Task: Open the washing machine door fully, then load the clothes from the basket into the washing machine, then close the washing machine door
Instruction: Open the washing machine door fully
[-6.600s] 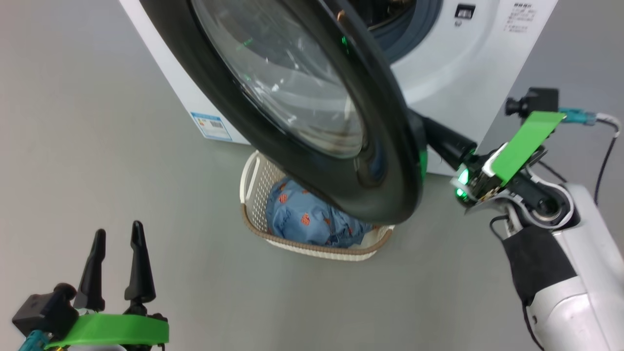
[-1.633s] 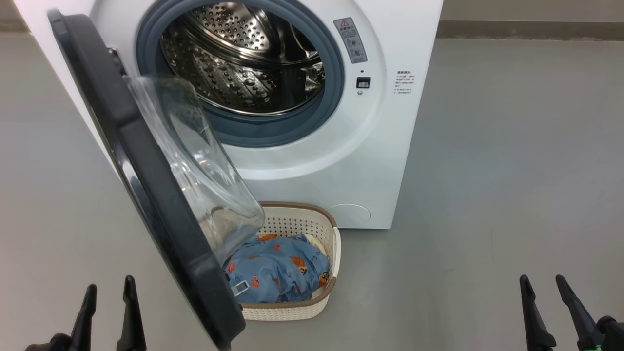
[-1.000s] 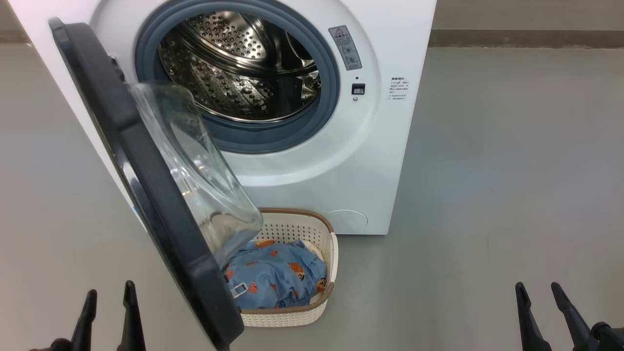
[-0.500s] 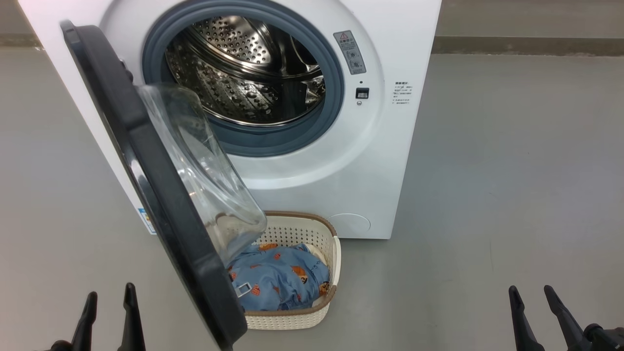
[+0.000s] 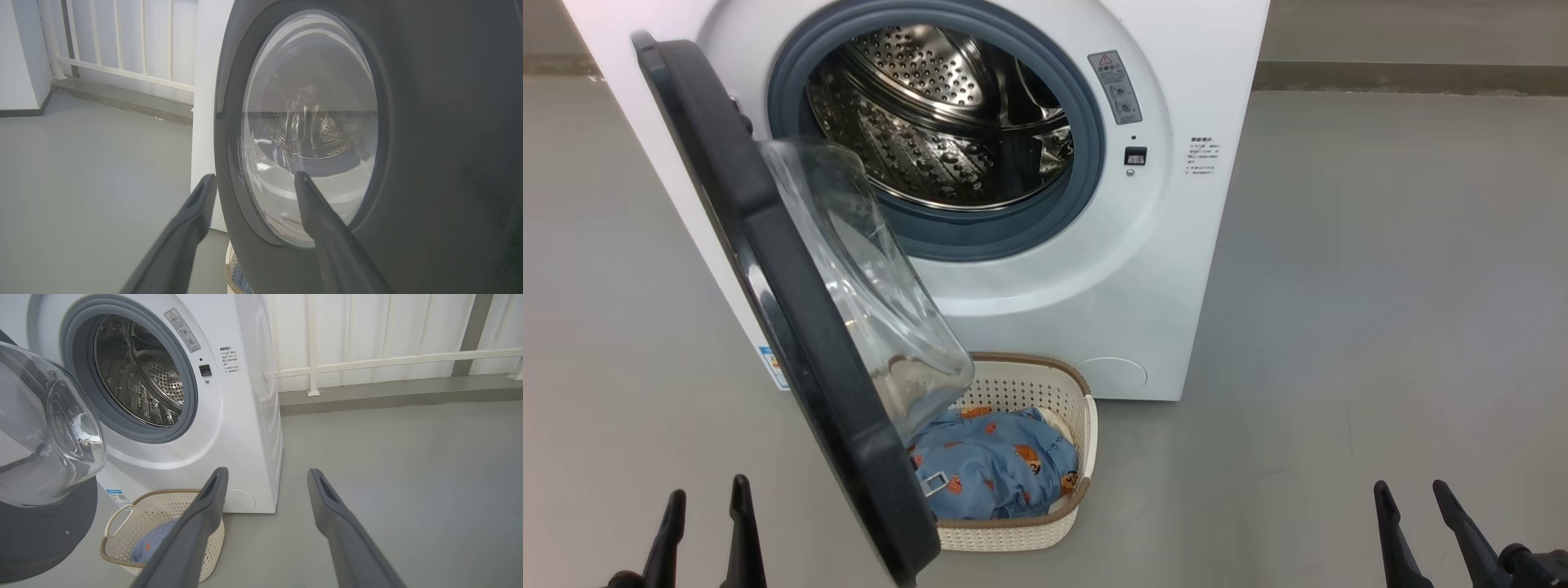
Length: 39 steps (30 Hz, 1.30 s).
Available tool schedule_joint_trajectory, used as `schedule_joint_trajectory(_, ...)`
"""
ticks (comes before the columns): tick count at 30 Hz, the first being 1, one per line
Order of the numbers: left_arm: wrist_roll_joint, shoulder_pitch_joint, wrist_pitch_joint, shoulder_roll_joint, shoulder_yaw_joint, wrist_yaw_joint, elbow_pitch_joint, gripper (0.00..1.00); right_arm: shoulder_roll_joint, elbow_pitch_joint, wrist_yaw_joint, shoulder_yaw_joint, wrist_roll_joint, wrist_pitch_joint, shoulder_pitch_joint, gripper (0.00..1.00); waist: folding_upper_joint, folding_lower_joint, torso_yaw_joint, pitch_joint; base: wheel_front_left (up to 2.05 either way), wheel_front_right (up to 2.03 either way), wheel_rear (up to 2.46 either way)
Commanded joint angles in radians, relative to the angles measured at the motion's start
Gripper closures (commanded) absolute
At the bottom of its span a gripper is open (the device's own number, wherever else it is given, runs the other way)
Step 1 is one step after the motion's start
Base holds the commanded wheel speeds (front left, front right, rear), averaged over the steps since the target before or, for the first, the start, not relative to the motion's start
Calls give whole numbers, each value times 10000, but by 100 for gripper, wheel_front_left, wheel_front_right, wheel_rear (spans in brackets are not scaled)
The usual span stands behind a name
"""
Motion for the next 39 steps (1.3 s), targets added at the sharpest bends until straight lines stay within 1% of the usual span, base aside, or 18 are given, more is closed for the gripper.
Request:
schedule_joint_trajectory(1, 87, -188, -63, 123, 341, -15, -293, 0, -218, -199, 16, 254, -131, -120, -74, 0, -1, 0, -1, -13, 0, 0, 0)
schedule_joint_trajectory(15, 100, -137, -63, 132, 311, -15, -276, 0, -226, -240, 16, 273, -141, -120, -37, 0, -1, 0, 21, -65, 0, 0, 0)
schedule_joint_trajectory(16, 45, -118, -63, 165, 180, -15, -200, 100, -223, -242, 16, 275, -143, -120, -34, 0, -1, 0, 24, -68, 0, 0, 0)
schedule_joint_trajectory(18, -22, -125, -63, 240, 88, -15, -156, 100, -216, -241, 16, 282, -143, -120, -36, 0, -1, 0, 35, -65, 0, 0, 0)
schedule_joint_trajectory(27, 160, -230, -63, 207, 646, -15, -340, 100, -201, -269, 16, 266, -139, -120, -8, 0, -1, 0, 91, -36, 0, 0, 0)
schedule_joint_trajectory(31, 64, -470, -63, 170, 1196, -15, -555, 100, -179, -277, 16, 219, -146, -120, 26, 0, -1, 0, 165, -44, 0, 0, 0)
schedule_joint_trajectory(33, 83, -731, -63, 161, 1523, -15, -827, 100, -157, -277, 16, 188, -159, -120, 51, 0, -1, 0, 227, -57, 0, 0, 0)
schedule_joint_trajectory(34, 183, -1074, -63, 165, 1771, -15, -1231, 100, -134, -272, 16, 153, -165, -120, 70, 0, -1, 0, 305, -76, 0, 0, 0)
schedule_joint_trajectory(39, 505, -2054, -63, 582, 1916, -15, -2268, 100, -20, -267, 16, 68, -180, -120, 123, 0, -1, 0, 516, -156, 0, 0, 0)
